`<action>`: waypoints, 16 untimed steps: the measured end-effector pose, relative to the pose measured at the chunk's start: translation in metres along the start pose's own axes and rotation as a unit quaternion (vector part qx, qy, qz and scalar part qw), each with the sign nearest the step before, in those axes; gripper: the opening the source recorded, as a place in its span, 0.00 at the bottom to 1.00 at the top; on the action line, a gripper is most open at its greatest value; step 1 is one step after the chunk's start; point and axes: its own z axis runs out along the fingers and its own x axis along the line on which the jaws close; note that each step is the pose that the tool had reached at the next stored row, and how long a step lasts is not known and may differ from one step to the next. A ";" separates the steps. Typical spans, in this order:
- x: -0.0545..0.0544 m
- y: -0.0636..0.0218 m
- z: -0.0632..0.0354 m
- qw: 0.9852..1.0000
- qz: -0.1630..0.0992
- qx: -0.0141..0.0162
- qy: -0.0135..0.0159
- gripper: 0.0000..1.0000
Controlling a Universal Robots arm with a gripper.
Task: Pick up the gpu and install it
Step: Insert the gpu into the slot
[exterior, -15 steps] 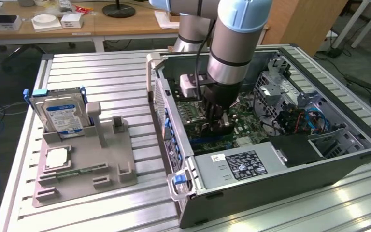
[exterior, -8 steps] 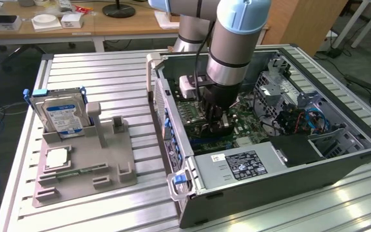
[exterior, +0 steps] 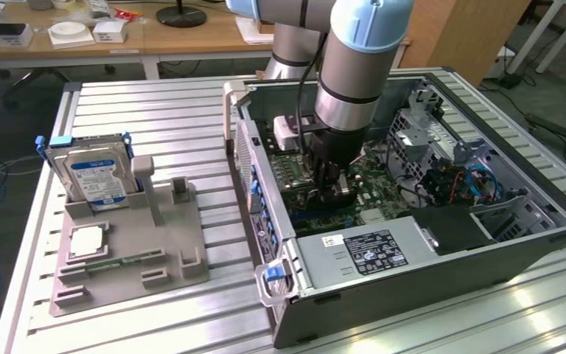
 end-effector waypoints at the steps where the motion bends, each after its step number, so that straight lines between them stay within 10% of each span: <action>1: 0.000 0.0000 -0.0003 1.000 0.000 0.000 0.000 0.26; 16: 0.000 0.0000 -0.0034 1.000 0.000 0.009 0.000 0.26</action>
